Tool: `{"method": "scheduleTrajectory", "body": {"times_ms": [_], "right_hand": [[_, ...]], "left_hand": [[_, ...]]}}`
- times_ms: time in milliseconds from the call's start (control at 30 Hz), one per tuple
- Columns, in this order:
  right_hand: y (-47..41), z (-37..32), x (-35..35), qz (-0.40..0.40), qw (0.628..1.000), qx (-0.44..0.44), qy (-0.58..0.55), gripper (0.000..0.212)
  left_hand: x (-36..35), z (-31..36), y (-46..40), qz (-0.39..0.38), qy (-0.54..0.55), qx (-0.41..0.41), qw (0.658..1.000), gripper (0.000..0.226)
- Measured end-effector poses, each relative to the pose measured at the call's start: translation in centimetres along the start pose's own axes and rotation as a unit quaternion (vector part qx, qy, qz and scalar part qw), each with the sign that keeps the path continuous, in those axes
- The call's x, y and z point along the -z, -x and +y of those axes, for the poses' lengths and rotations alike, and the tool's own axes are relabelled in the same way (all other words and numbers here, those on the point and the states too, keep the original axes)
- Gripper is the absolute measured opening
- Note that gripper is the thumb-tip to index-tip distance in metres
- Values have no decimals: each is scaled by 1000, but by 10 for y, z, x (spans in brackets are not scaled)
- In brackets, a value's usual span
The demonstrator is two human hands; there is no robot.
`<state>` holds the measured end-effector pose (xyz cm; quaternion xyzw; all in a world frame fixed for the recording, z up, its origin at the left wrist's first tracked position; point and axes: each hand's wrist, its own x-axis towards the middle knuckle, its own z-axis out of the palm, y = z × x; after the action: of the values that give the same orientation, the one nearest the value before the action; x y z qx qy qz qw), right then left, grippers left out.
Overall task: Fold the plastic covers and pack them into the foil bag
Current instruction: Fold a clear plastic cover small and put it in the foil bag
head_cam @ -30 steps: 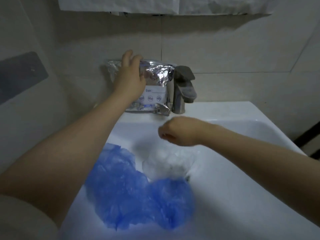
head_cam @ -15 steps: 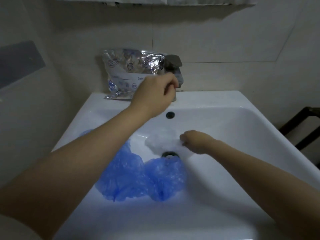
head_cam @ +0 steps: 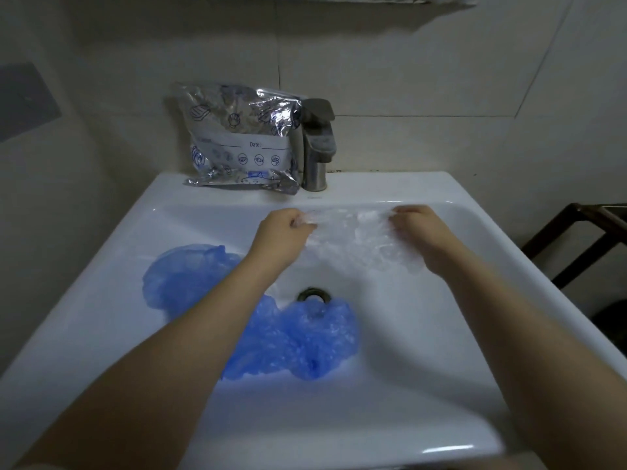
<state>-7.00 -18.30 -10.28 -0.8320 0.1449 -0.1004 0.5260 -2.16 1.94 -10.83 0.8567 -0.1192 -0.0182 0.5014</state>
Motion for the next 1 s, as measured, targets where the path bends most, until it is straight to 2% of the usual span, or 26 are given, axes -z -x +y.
{"method": "scheduleTrajectory", "body": {"times_ms": [33,67,100,167,233,267,333,433,567,600,667,733,767,867,933,1000], "right_hand": [[0,6,-1,-1,997,-7,73,13],[3,9,-4,4,986,2,165,18],[7,10,-7,22,969,43,241,32],[22,-8,-17,56,932,236,271,39],[37,-28,-30,43,879,390,269,30],[45,-35,-38,4,870,401,288,29],[53,-38,-58,-83,862,335,371,32],[53,-28,-69,-139,824,255,487,46],[43,-18,-57,-144,817,259,495,19],[40,-17,-52,-137,814,262,500,20],[36,-17,-41,-114,820,273,490,26],[33,-17,-34,-116,831,291,460,28],[33,-18,-33,-127,837,301,440,27],[41,-23,-35,-153,843,332,395,20],[43,-26,-37,-163,830,337,414,32],[41,-25,-38,-171,811,324,456,50]], "left_hand": [[1,-1,1,4,10,6,1000,25],[2,-3,2,2,0,12,1000,24],[2,-5,2,-3,-14,15,1000,22],[2,-7,2,-9,-16,24,1000,19],[1,-6,1,2,6,39,999,17],[2,-5,1,8,24,45,999,15],[3,-2,1,12,57,52,997,15],[4,3,2,-2,69,37,997,29],[5,8,3,4,48,8,999,16],[6,8,3,-19,40,13,999,24],[7,6,6,-70,-29,-9,997,56],[7,2,6,-76,-121,-78,987,82],[6,1,6,-68,-150,-123,979,85],[1,-2,5,-53,-205,-244,946,66],[-1,-4,2,-77,-267,-247,928,41],[2,-7,-1,-84,-318,-214,920,25]]}}
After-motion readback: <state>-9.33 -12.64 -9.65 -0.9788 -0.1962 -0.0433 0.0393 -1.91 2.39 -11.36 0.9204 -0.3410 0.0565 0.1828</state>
